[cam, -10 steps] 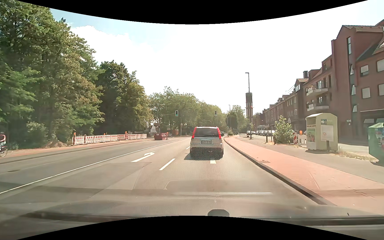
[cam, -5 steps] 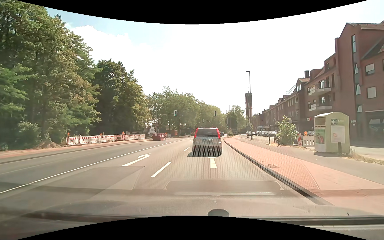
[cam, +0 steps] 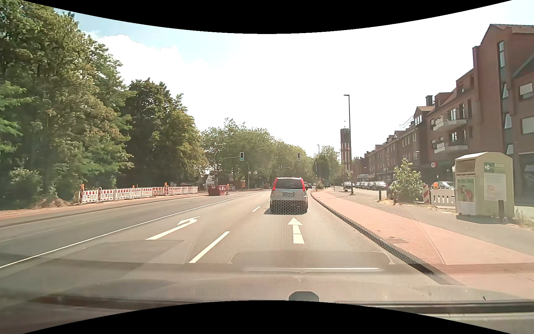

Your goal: Follow the waypoints while adhering to traffic rules and regulations

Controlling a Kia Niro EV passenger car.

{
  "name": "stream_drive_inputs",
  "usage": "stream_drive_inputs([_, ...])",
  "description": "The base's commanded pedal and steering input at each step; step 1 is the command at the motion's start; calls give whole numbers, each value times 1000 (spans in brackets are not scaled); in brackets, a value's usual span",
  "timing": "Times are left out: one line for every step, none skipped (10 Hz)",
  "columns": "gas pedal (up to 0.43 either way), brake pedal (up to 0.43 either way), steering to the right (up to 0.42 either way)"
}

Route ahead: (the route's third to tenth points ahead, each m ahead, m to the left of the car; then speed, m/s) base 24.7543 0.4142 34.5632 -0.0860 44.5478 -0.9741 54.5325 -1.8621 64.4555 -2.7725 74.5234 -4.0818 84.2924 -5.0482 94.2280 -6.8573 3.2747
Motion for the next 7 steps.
stream_drive_inputs([0,18,13])
stream_drive_inputs([0,18,13])
stream_drive_inputs([0,18,13])
stream_drive_inputs([0,18,12])
stream_drive_inputs([0,18,13])
stream_drive_inputs([0,18,13])
stream_drive_inputs([0,18,13])
